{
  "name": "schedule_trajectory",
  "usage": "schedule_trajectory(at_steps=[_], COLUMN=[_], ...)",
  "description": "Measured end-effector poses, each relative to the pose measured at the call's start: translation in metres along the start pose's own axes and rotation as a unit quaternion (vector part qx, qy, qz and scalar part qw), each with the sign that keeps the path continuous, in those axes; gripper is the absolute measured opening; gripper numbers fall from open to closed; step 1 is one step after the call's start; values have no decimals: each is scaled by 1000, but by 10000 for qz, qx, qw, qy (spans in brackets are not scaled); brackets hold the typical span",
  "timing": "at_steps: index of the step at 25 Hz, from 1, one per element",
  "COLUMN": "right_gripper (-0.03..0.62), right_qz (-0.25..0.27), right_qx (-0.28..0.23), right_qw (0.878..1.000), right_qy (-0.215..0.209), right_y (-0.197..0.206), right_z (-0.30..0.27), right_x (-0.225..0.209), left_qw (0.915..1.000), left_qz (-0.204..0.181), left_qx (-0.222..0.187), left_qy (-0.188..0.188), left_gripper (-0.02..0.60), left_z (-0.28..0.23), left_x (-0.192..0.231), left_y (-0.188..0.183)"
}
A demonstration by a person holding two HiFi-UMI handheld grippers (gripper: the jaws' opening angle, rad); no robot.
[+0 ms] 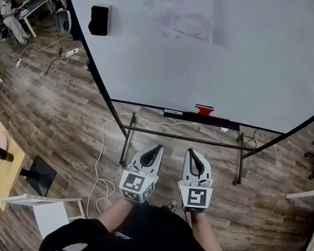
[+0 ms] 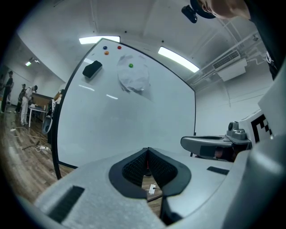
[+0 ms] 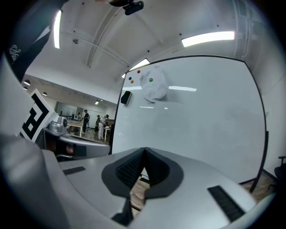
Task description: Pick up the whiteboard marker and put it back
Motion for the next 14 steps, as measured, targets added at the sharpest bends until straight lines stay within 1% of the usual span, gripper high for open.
schedule_trajectory(at_steps=[6, 14], right_gripper=[3, 3], right_qz=[-99, -38], right_qx=[-159, -154], right_qw=[9997, 9994], right_qy=[-133, -293], right_y=[3, -1], right_z=[1, 1], right_x=[4, 6], left_qw=[9999, 9999], left_qz=[-15, 5], left_qx=[59, 17], left_qy=[-104, -117], left_gripper=[8, 8], left_z=[9, 12], left_x=[4, -2], left_y=[2, 0])
Point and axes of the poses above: the fingertips, and each gripper's own axes: z backward along the fingers, x to its left, y out of its underside, the point moved 5 cm from there along z, backward along the fingers, and after that the axes turned 9 degrees about y, right-handed, at the moved point
